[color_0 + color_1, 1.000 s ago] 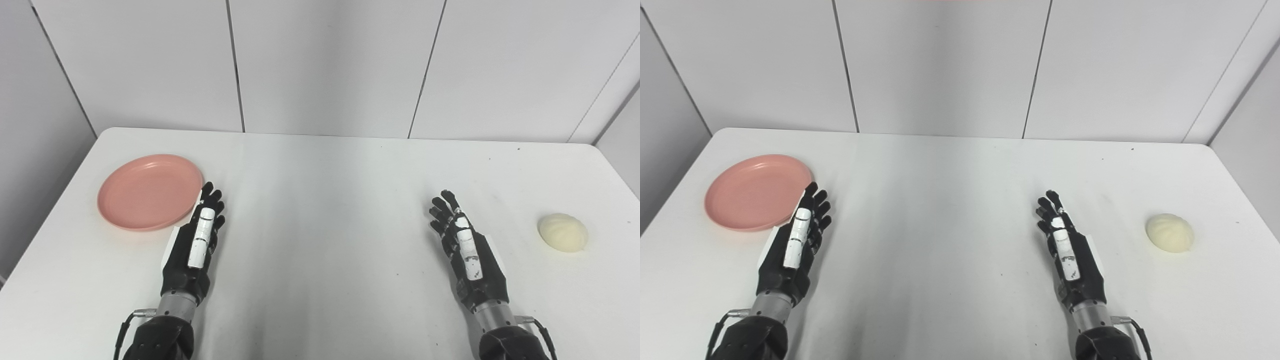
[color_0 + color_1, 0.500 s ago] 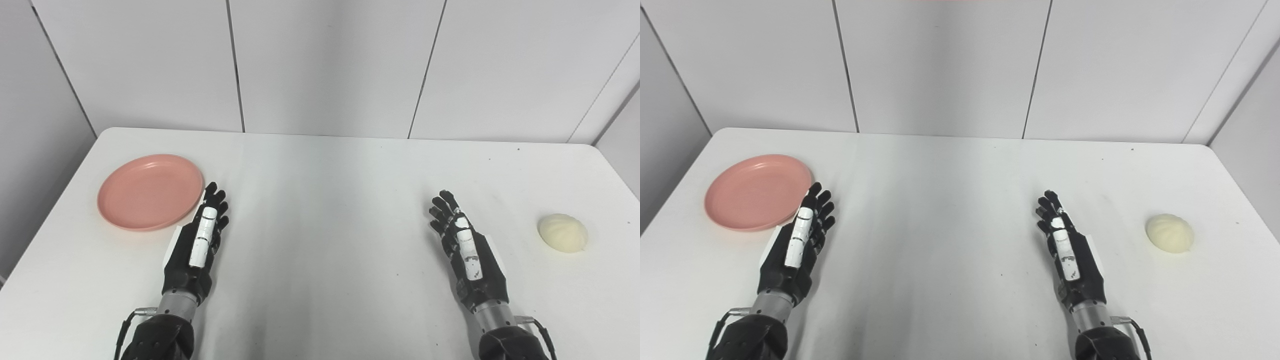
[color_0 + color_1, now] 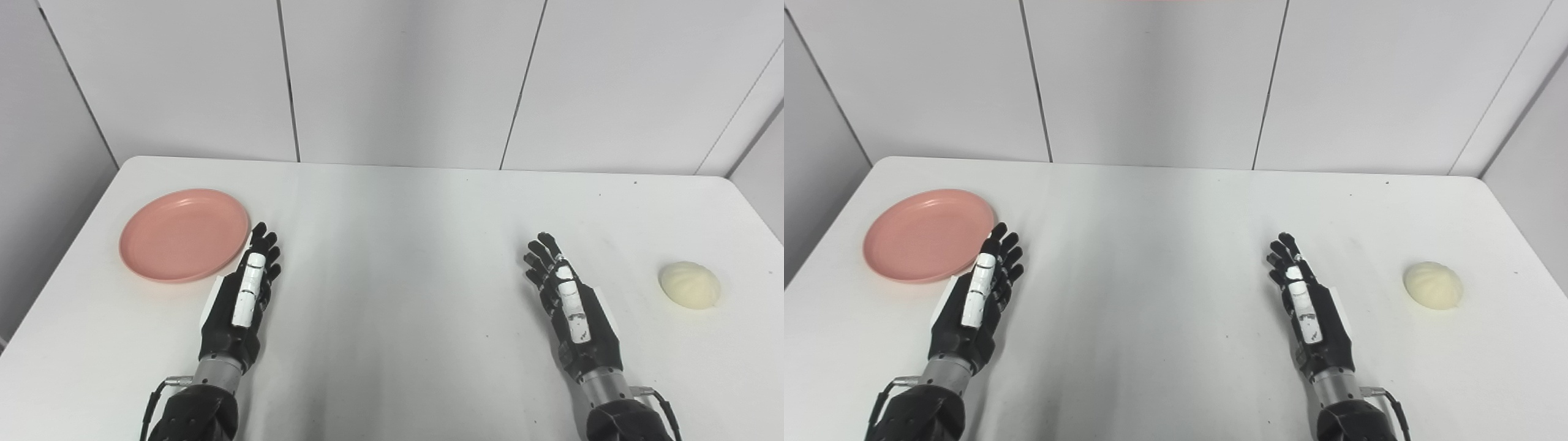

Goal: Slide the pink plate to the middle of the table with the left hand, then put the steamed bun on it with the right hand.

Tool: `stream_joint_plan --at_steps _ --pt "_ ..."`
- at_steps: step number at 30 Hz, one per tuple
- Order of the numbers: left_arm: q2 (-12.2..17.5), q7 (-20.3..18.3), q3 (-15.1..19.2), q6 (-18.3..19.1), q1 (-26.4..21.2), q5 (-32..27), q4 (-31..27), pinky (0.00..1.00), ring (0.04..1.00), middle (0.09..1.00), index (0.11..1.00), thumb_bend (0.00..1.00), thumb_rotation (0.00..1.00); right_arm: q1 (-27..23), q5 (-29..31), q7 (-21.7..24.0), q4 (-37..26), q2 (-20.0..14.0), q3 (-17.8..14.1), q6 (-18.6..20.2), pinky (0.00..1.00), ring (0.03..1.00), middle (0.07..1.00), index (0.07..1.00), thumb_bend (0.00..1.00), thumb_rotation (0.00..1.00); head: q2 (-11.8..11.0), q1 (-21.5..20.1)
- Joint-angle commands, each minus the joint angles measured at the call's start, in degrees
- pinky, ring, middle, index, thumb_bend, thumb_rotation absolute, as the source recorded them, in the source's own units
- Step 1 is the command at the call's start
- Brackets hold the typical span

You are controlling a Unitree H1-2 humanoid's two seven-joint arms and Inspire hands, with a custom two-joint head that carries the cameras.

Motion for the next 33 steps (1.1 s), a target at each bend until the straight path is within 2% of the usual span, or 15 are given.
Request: stream_joint_plan --at_steps 1,24,33 --pt "0.3 -0.31 -0.3 -1.1 -1.93 0.0 -1.55 1.0 1.0 1.0 1.0 0.73 0.93 -1.25 0.57 0.66 -1.87 -0.41 -0.04 -1.29 0.97 0.93 0.936 0.944 0.91 0.89 -0.06 0.08" --pt "0.48 -0.05 -0.37 -0.46 -1.84 0.04 -1.53 1.0 0.997 1.0 1.0 0.7 0.93 -1.24 0.63 1.4 -1.65 -0.72 0.0 -1.06 0.97 0.933 0.933 0.948 0.91 0.89 -0.2 0.21" --pt "-0.58 0.24 -1.33 -2.77 -1.99 0.94 1.79 1.0 0.996 1.0 1.0 0.72 0.93 -1.33 1.29 2.51 2.13 -1.69 -0.58 -4.05 0.97 0.931 0.928 0.946 0.89 0.9 -3.89 4.45"
